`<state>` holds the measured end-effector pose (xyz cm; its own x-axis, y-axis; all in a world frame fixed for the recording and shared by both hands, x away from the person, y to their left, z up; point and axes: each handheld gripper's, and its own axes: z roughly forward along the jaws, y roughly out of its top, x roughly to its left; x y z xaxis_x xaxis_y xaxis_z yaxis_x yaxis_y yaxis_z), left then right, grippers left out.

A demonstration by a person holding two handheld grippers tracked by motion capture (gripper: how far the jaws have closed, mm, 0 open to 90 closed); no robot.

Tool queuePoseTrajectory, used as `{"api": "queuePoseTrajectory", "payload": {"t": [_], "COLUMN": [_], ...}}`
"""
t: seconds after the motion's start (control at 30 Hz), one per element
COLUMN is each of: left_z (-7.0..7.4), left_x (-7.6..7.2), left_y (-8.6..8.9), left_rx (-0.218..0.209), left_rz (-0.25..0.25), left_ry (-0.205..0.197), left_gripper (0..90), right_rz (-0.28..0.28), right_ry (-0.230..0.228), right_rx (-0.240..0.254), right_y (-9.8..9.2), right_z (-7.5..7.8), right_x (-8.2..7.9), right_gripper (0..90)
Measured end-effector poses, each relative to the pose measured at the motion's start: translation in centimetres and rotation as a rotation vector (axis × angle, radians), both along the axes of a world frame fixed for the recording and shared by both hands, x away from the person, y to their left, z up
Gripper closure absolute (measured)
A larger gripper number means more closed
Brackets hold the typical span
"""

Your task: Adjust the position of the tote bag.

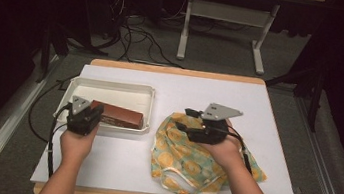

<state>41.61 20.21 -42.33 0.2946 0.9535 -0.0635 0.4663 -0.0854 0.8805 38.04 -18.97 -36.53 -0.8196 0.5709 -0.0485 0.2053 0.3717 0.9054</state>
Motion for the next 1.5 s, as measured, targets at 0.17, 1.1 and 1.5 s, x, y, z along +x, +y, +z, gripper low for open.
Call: {"api": "queuePoseTrajectory", "payload": {"t": [0.17,1.1,1.5], "left_z": [-1.0,2.0,-0.5], "left_x": [3.5,-2.6,-8.4], "left_y": [0.0,-0.3,-2.3], "left_rx": [-0.021,-0.005,0.022], "left_rz": [0.053,0.017,-0.062], "left_ry": [0.056,-0.051,-0.014], "left_gripper": [90.0,59.2,43.5], "right_rz": [-0.026,-0.169,-0.471], "right_ry": [-0.014,-0.057,-0.125], "right_rx": [0.022,0.033,0.031], "right_y": [-3.1,-7.8,-16.9], "right_z": [-0.2,-0.3,-0.8], "right_x": [-2.7,-5.5,-8.1], "right_gripper": [44.1,42.4,40.9]}}
